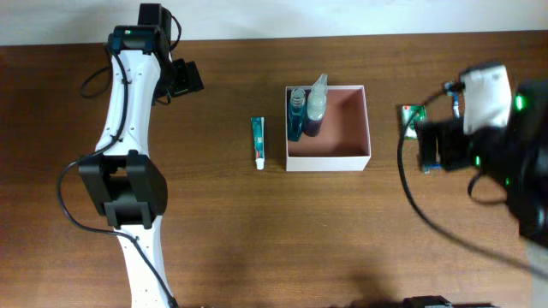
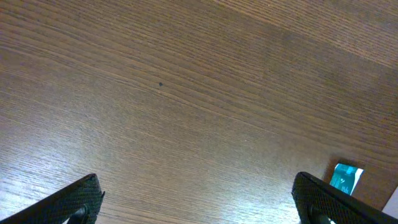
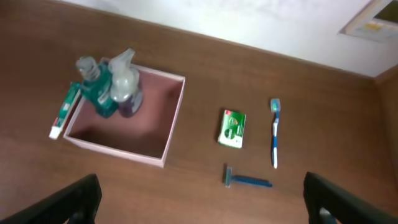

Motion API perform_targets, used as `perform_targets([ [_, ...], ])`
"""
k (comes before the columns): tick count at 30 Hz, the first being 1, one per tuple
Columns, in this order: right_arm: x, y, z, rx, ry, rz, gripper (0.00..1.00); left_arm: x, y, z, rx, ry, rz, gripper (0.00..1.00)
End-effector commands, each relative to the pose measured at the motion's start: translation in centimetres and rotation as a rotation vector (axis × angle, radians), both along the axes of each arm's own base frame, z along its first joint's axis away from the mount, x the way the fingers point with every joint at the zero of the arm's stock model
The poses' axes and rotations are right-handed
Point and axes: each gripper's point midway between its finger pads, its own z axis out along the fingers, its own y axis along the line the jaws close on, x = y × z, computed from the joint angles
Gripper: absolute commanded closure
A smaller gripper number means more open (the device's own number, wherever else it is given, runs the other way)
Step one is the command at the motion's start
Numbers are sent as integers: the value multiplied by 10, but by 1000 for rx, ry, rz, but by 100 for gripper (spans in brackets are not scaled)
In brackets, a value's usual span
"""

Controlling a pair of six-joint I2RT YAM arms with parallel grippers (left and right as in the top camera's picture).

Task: Pack container
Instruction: 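Move the right gripper forward over the green Dettol soap box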

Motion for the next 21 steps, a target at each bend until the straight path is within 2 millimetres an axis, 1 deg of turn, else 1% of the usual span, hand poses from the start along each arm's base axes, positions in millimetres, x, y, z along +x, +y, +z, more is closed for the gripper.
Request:
perform_targets([
  [1, 26, -15, 0, 6, 56, -46, 1, 2, 3, 0, 7, -4, -10, 1],
  [3, 44, -31, -17, 54, 138, -80, 1, 2, 3, 0, 7, -4, -10, 1],
  [7, 68, -60, -47, 218, 269, -121, 1, 2, 3, 0, 7, -4, -10, 0],
  [9, 80, -73, -60, 307, 305, -134, 1, 2, 3, 0, 7, -4, -10, 1],
  [12, 96, -92, -80, 373, 330, -159, 1, 2, 3, 0, 7, -4, -10, 1],
  [15, 107, -101, -108, 383, 399, -177, 1, 2, 3, 0, 7, -4, -10, 1],
  [18, 116, -107, -137, 345, 473, -202, 1, 2, 3, 0, 7, -4, -10, 0],
  [21, 129, -111, -158, 325, 502, -210, 1, 2, 3, 0, 7, -4, -10, 1],
])
